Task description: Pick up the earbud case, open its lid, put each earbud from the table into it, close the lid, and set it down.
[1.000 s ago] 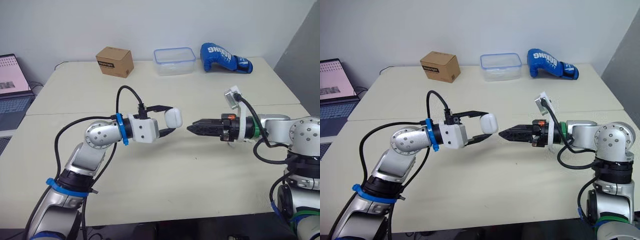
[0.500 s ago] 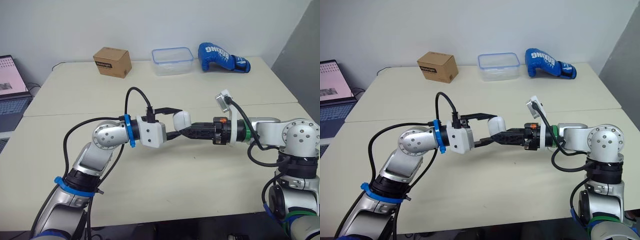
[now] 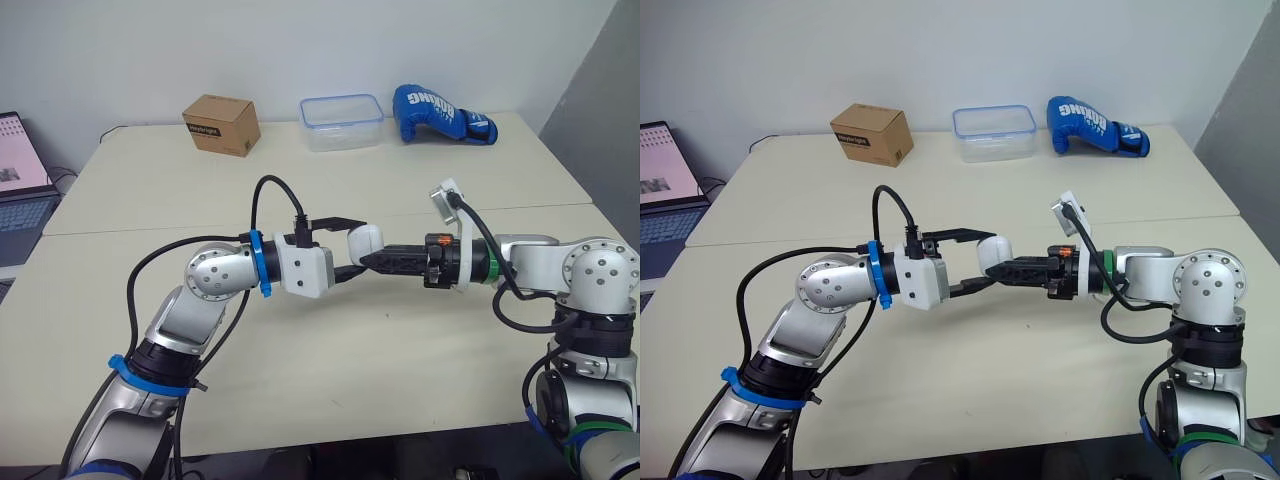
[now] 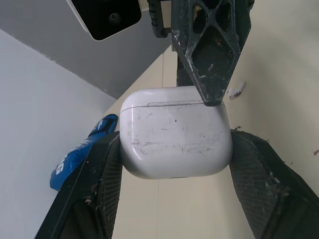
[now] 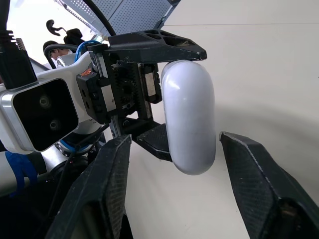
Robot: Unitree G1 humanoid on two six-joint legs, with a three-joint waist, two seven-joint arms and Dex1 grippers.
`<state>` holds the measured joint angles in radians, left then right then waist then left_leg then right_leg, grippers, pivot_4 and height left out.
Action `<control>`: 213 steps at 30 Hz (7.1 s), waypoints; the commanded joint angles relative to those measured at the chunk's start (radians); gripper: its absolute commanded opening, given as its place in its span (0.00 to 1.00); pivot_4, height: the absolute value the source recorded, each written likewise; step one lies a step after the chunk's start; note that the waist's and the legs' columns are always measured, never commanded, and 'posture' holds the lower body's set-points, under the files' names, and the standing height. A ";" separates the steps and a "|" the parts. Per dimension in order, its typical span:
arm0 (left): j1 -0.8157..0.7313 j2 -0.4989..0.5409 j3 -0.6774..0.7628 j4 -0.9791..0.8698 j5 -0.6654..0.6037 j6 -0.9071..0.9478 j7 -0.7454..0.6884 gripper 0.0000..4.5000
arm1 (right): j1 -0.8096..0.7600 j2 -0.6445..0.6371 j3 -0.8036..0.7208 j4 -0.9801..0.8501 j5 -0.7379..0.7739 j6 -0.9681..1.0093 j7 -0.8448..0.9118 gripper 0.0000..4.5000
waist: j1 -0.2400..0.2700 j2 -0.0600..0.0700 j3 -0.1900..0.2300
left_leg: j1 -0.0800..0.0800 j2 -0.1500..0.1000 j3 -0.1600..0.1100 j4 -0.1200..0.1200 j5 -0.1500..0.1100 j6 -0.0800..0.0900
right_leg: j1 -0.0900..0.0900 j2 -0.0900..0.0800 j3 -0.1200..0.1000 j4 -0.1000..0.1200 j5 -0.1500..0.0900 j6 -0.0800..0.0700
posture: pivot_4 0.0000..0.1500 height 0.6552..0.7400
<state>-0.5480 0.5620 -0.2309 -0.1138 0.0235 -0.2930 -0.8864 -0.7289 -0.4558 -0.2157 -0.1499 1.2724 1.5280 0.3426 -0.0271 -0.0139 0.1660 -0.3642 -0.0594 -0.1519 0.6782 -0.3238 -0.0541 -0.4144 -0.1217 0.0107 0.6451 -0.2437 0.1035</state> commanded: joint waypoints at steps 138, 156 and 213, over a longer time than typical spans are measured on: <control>-0.181 0.076 -0.068 -0.031 -0.275 0.915 -0.268 0.17 | -0.305 -0.229 0.743 -0.108 -1.064 -0.524 0.779 0.70 | -0.006 0.001 0.001 | -0.004 0.000 0.001 0.001 0.000 0.000 | -0.006 0.000 0.002 0.002 0.000 0.001 | 1.00 0.89; 0.050 -0.014 0.137 0.014 -0.425 0.730 -0.239 0.17 | 0.023 -0.213 0.356 -0.212 -0.800 -0.585 0.683 0.70 | -0.003 0.001 0.001 | -0.004 0.000 0.002 0.001 0.000 0.000 | -0.006 0.000 0.002 0.002 0.000 0.000 | 1.00 0.89; 0.131 -0.054 0.183 0.082 -0.506 0.595 -0.313 0.17 | -0.090 -0.228 0.315 -0.065 -0.743 -0.640 0.645 0.70 | -0.005 0.001 0.001 | -0.003 0.000 0.003 0.001 0.000 0.000 | -0.006 0.000 0.003 0.002 0.000 0.000 | 1.00 0.89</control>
<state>-0.4016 0.5035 -0.0802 -0.0262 -0.4667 0.3251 -1.1996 -0.7828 -0.6605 0.1396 -0.2258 0.5307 0.9061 0.9681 -0.0317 -0.0133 0.1669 -0.3673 -0.0595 -0.1493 0.6789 -0.3237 -0.0544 -0.4200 -0.1219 0.0135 0.6466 -0.2439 0.1037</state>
